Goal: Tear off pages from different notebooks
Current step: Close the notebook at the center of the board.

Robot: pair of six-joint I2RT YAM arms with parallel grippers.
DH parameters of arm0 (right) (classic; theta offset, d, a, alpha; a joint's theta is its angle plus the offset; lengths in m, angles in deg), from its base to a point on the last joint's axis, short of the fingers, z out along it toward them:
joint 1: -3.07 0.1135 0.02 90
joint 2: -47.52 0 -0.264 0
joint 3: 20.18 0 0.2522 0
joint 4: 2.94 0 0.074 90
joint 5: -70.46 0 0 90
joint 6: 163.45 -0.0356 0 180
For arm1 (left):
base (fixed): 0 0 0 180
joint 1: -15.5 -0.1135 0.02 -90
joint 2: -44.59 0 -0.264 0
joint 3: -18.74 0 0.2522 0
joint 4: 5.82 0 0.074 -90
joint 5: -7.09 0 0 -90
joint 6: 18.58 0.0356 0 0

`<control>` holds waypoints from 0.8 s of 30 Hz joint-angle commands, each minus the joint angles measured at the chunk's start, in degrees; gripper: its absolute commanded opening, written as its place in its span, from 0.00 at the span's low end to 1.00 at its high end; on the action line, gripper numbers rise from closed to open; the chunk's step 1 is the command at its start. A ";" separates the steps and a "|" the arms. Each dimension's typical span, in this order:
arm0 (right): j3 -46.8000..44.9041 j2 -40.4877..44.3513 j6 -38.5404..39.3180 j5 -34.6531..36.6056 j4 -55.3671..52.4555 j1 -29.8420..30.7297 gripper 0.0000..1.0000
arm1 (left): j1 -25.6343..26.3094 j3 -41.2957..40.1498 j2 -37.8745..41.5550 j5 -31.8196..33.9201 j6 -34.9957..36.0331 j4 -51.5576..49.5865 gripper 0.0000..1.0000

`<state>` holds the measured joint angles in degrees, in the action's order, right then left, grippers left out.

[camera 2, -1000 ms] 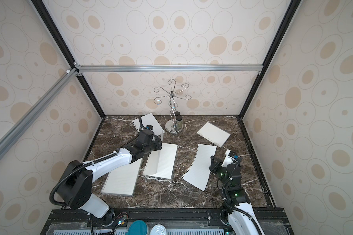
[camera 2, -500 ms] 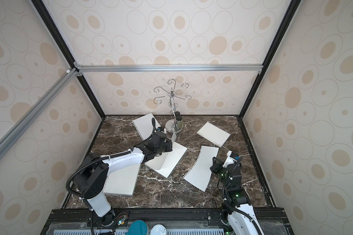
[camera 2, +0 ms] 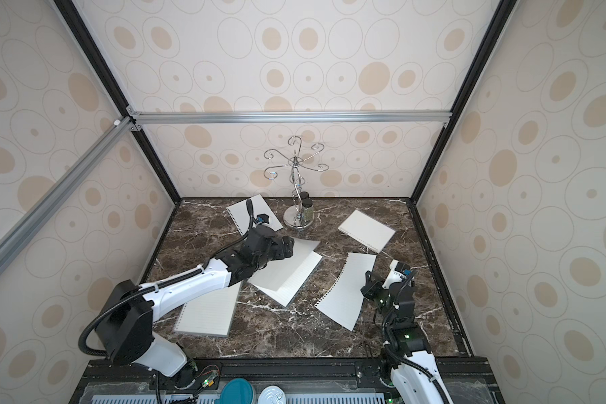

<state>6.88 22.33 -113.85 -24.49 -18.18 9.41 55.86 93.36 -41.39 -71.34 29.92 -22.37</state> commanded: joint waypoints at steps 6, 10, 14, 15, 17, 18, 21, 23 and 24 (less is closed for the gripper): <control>1.43 -0.29 0.60 0.58 0.80 -0.19 0.00 | -7.90 -7.33 3.41 0.90 1.63 1.03 0.95; 0.85 -0.47 0.32 0.03 1.56 -0.17 0.00 | -12.32 -9.35 -2.09 -2.66 2.14 3.22 0.83; 1.38 -0.91 1.09 -1.23 2.70 -0.20 0.00 | -13.02 -9.62 -7.48 -5.76 3.50 6.71 0.70; 1.38 -0.91 1.16 -1.53 2.91 -0.19 0.00 | -13.02 -9.64 -8.36 -6.11 3.53 7.44 0.66; 1.20 -0.75 1.12 -2.23 3.44 -0.20 0.00 | -13.02 -8.83 -10.36 -4.89 3.05 7.04 0.51; 1.14 -0.59 1.13 -2.34 3.38 -0.20 0.00 | -13.02 -8.18 -11.19 -3.95 2.85 6.28 0.45; 1.45 -0.04 1.46 -2.04 2.49 -0.20 0.00 | -13.11 -5.53 -14.59 -1.00 2.74 3.20 0.23; 1.49 -0.03 1.73 -2.16 2.51 -0.20 0.00 | -13.20 -4.08 -16.84 0.63 2.32 1.48 0.16; 1.32 -0.05 1.69 -2.33 2.75 -0.18 0.00 | -13.15 -3.69 -18.10 0.90 2.13 1.26 0.15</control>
<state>6.90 21.70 -112.91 -26.19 -16.36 9.41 42.77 86.83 -57.45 -73.57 32.26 -18.74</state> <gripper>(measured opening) 0.042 0.162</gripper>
